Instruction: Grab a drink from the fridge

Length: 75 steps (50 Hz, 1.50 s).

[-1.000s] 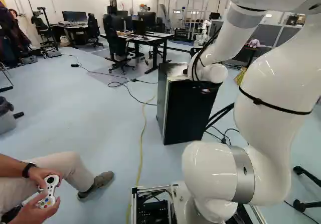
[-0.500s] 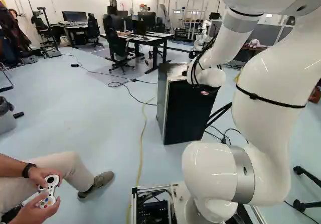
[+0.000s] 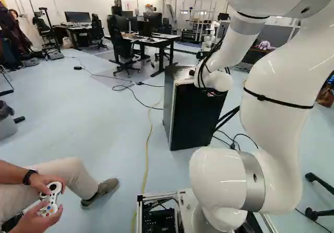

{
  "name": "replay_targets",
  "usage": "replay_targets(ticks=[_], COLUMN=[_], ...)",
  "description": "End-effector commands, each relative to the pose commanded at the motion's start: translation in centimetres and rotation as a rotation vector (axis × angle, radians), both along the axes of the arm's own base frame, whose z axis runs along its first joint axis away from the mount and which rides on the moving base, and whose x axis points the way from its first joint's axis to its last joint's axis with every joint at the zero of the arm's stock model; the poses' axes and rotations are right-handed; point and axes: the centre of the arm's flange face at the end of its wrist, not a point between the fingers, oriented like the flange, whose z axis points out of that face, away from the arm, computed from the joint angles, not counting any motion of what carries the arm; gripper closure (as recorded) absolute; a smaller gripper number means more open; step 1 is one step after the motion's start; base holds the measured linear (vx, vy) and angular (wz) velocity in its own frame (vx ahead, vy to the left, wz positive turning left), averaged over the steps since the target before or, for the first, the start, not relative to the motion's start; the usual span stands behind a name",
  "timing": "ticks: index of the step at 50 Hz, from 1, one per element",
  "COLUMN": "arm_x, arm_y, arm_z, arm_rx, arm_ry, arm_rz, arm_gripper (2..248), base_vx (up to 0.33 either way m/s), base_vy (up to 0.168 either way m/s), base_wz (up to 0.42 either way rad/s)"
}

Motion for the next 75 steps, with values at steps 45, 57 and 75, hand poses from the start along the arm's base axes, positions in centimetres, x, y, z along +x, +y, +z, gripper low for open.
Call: replay_targets(ticks=[45,57,75], arm_x=[5.6,7.1,8.7], arm_y=[-0.8,-1.0,-1.2], arm_z=[-0.7,-1.0,-1.5], arm_rx=[0.007,0.017,0.034], arm_ry=[0.0,0.013,0.036], arm_rz=[0.0,-0.011,-0.028], arm_gripper=[3,3,3], base_vx=[0.0,0.0,0.0], base_vy=[0.0,0.0,0.0], base_wz=[0.0,0.0,0.0])
